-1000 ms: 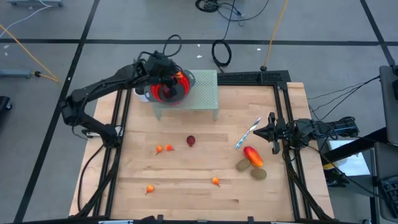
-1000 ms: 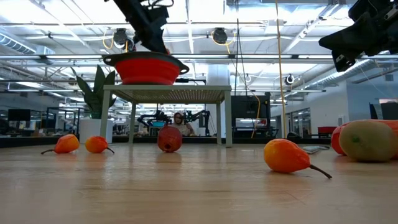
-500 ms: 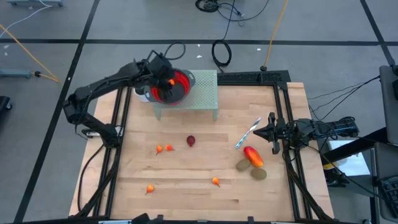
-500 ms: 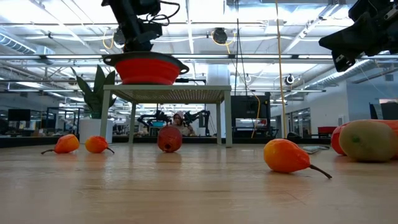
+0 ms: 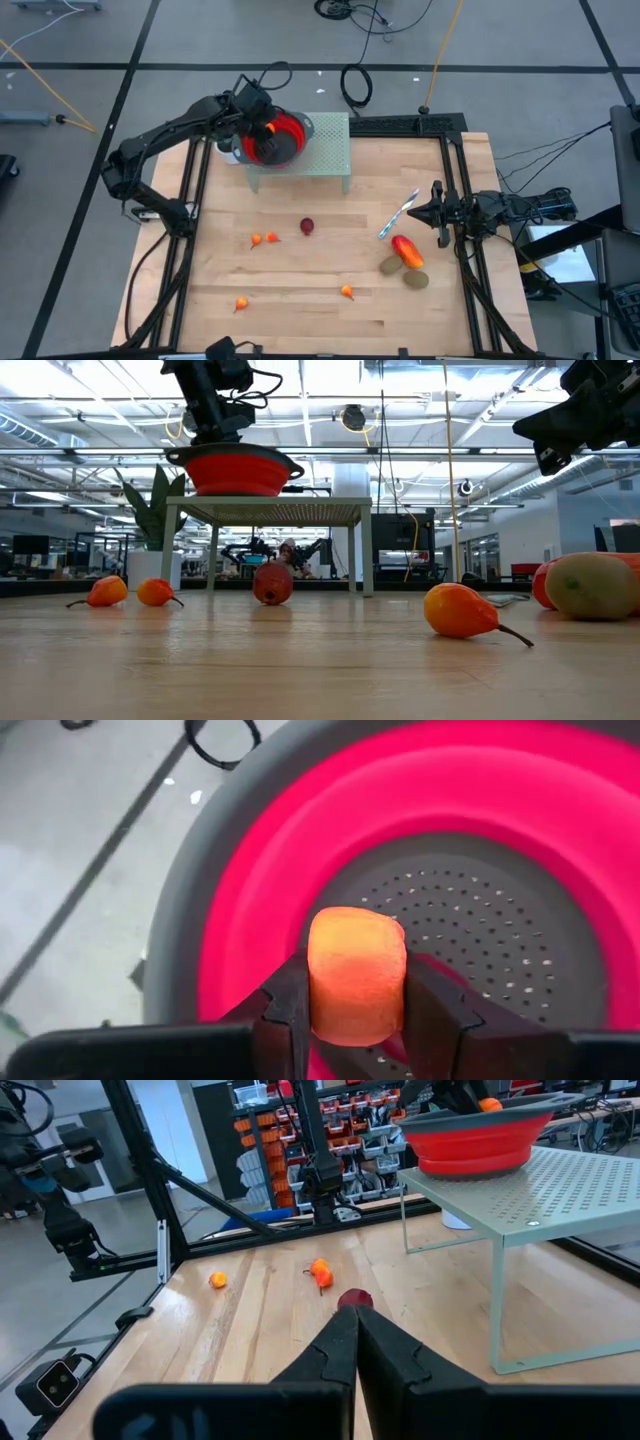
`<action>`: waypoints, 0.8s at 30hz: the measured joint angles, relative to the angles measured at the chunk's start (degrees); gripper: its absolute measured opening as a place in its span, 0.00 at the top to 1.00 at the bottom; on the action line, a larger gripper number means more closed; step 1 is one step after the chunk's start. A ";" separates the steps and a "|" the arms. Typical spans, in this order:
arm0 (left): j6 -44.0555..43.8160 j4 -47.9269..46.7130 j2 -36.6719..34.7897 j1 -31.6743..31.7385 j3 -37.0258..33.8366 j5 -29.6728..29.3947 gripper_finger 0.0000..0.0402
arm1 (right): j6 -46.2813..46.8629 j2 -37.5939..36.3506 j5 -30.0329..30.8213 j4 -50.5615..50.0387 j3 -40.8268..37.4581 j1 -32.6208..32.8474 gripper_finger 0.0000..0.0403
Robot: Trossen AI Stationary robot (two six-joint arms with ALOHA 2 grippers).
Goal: Pick & Place Fruit
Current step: Put the orange into the red strainer bowl on the shelf
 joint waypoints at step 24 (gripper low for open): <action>-1.30 -0.03 4.39 0.80 -0.04 1.71 0.73 | 0.00 -0.01 0.00 0.00 0.00 0.00 1.00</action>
